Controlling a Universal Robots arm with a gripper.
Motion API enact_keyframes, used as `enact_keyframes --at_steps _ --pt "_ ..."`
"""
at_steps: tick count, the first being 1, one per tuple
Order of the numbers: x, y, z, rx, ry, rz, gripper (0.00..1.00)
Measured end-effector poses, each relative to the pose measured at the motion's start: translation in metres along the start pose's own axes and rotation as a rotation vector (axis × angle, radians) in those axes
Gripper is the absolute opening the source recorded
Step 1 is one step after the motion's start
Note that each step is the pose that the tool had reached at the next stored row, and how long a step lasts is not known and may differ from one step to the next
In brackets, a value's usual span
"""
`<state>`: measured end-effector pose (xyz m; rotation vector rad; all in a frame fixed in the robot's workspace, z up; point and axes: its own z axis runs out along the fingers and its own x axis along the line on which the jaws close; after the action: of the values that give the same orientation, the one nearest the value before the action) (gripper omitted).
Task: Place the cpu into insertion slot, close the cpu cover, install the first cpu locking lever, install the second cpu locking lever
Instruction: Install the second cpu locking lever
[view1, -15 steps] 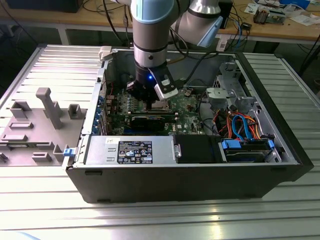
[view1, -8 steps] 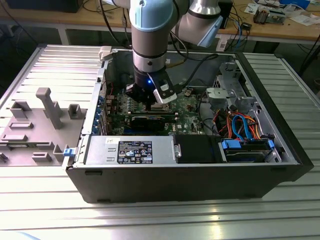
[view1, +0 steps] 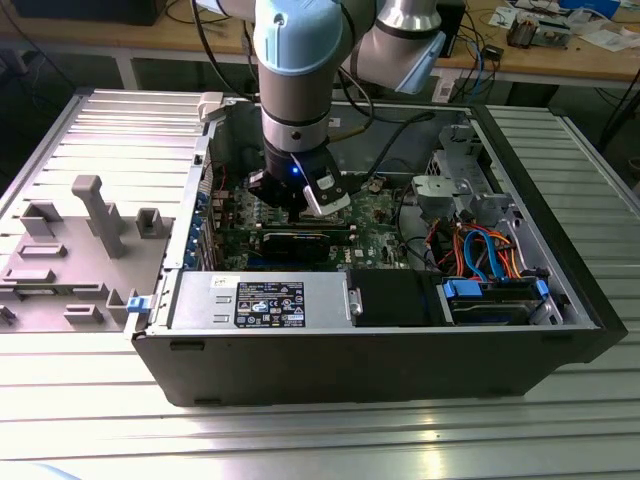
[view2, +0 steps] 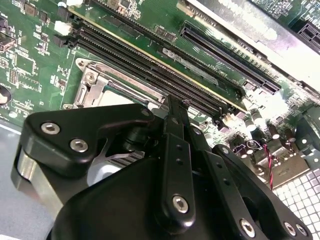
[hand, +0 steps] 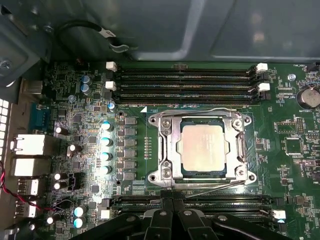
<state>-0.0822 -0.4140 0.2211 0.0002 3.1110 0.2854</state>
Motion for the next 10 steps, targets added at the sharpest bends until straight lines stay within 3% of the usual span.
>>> enact_keyframes --at_steps 6,10 --pt "-0.0001 -0.0013 -0.0002 -0.0003 0.0 0.0 0.11" --pt "0.0001 -0.0065 -0.0013 -0.0045 0.0 0.0 0.11"
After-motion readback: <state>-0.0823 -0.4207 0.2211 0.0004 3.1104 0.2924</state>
